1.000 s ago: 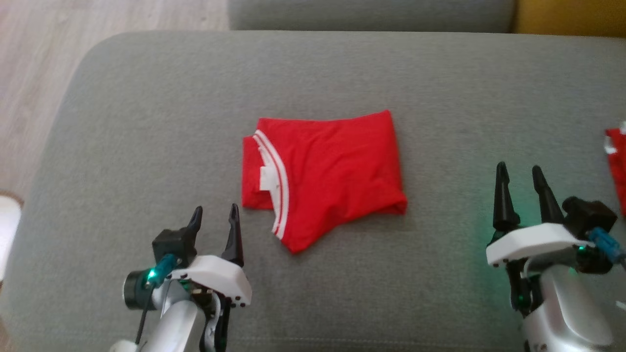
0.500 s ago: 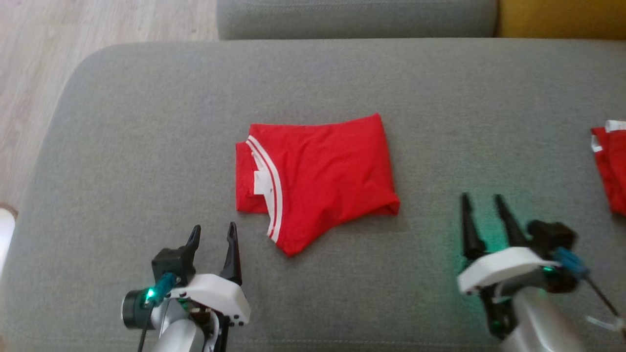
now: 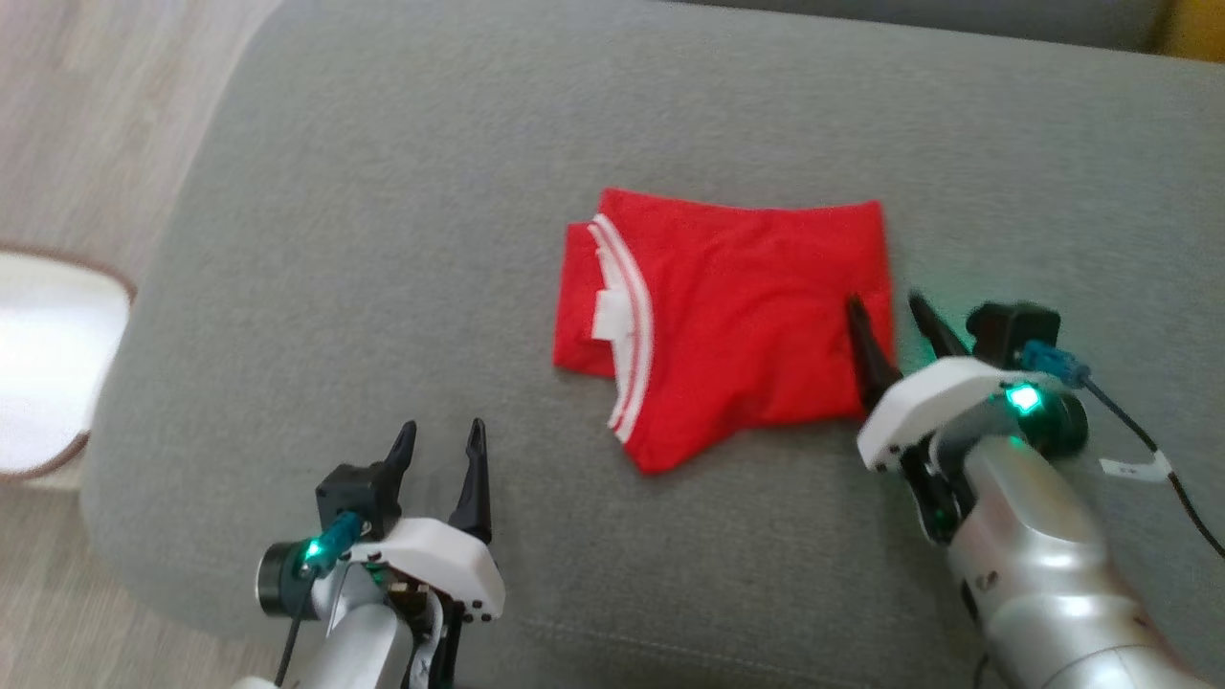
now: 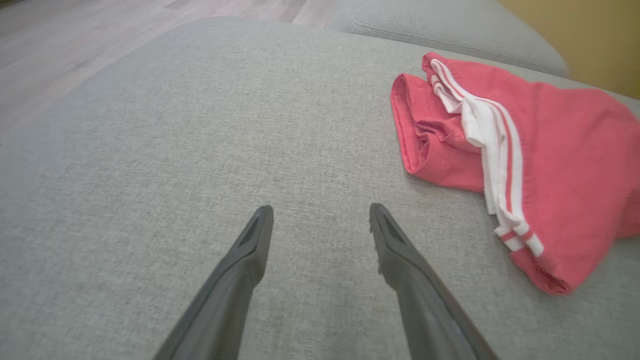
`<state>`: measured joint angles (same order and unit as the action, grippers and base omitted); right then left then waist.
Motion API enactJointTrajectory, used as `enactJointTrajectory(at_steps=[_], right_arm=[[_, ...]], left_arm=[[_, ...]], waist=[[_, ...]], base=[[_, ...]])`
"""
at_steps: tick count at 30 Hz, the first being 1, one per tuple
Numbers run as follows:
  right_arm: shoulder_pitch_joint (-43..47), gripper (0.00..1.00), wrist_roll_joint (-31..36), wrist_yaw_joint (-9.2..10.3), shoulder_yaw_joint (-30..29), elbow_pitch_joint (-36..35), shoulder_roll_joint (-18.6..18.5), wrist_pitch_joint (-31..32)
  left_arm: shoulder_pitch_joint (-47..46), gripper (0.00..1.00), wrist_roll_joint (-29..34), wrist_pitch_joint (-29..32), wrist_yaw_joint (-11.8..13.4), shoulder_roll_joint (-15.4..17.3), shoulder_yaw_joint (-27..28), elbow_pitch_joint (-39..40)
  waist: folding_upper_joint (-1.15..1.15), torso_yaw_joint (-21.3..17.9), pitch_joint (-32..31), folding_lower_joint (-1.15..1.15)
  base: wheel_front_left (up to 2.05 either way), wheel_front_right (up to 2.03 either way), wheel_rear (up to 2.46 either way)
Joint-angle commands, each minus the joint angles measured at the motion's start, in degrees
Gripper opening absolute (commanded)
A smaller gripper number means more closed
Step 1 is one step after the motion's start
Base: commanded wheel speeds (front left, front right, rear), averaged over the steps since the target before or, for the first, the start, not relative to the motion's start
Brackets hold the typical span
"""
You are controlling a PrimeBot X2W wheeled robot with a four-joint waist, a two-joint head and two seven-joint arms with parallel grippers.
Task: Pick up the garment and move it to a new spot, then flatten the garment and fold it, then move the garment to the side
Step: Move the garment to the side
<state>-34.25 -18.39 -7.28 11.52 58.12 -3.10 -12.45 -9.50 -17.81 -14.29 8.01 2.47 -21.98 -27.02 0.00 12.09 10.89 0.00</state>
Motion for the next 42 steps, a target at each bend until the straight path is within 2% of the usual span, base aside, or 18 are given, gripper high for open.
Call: enactJointTrajectory(at_steps=[1,2,3,4,8,12,15,25,30,34,37,42], right_arm=[[-1.5,0.91,0.9,-0.21,0.2,2.7,0.2,1.6],[-1.7,0.72,0.5,-0.21,0.1,4.3,0.2,2.4],[-1.8,0.06,-0.2,-0.21,0.5,5.3,0.2,2.7],[-1.7,0.00,-1.2,-0.21,1.3,5.7,0.2,2.8],[-1.3,0.00,-4.2,-0.21,3.5,5.5,0.2,1.5],[-1.2,0.00,-6.7,-0.21,5.3,4.6,0.2,-0.7],[-1.2,0.00,-8.0,-0.21,6.8,3.5,0.2,-1.6],[-0.1,0.00,-12.0,-0.21,14.4,-3.1,0.2,-2.4],[0.5,0.00,-15.3,-0.21,16.9,-6.3,0.2,-2.4],[0.3,0.00,-15.3,-0.21,15.9,-7.0,-0.1,-2.5],[-0.5,0.00,-14.4,-0.21,15.3,-8.3,-0.5,-2.5],[-5.3,0.00,-9.7,-0.21,12.7,-9.8,-3.1,-2.5]], left_arm=[[-2.2,1.00,-0.1,-0.7,0.0,0.4,1.6,1.5],[-2.1,1.00,-0.1,-0.7,-0.1,0.4,1.7,1.5],[-2.0,1.00,-0.1,-0.7,-0.1,0.4,1.8,1.6],[-1.9,1.00,-0.1,-0.7,-0.1,0.4,1.9,1.6],[-1.4,1.00,-0.3,-0.7,-0.2,0.4,2.3,1.3],[-1.1,1.00,-0.1,-0.7,-0.5,0.4,2.8,1.2],[-1.1,1.00,0.3,-0.7,-0.6,0.4,3.5,1.4],[-4.6,1.00,1.6,-0.7,-1.4,0.4,5.1,1.0],[-5.8,1.00,2.4,-0.7,-1.9,0.4,5.3,0.1],[-7.3,1.00,1.7,-0.7,-2.7,0.4,2.7,-0.9],[-8.0,1.00,1.2,-0.7,-2.3,0.4,1.3,-1.0],[-8.5,1.00,1.4,-0.7,-2.0,0.4,-0.2,-0.8]], waist=[[0.00,2.1,1.4,0.00],[0.00,2.3,1.5,0.00],[0.00,2.4,1.4,0.00],[0.00,2.2,1.4,0.00],[0.00,0.5,0.7,0.00],[0.00,-4.2,-0.7,0.00],[0.00,-10.0,-1.6,0.00],[0.00,-33.9,-0.7,0.00],[0.00,-42.3,0.3,0.00],[0.00,-43.3,1.4,0.00],[0.00,-43.2,2.0,0.00],[0.00,-39.6,3.5,0.00]], base=[[0.00,0.00,0.00],[0.00,0.00,0.00],[0.00,0.00,0.00],[0.00,0.00,0.00],[0.00,0.00,0.00],[0.00,0.00,0.00],[0.00,0.00,0.00],[0.00,0.00,0.00],[0.00,0.00,0.00],[0.00,0.00,0.00],[0.00,0.00,0.00],[0.00,0.00,0.00]])
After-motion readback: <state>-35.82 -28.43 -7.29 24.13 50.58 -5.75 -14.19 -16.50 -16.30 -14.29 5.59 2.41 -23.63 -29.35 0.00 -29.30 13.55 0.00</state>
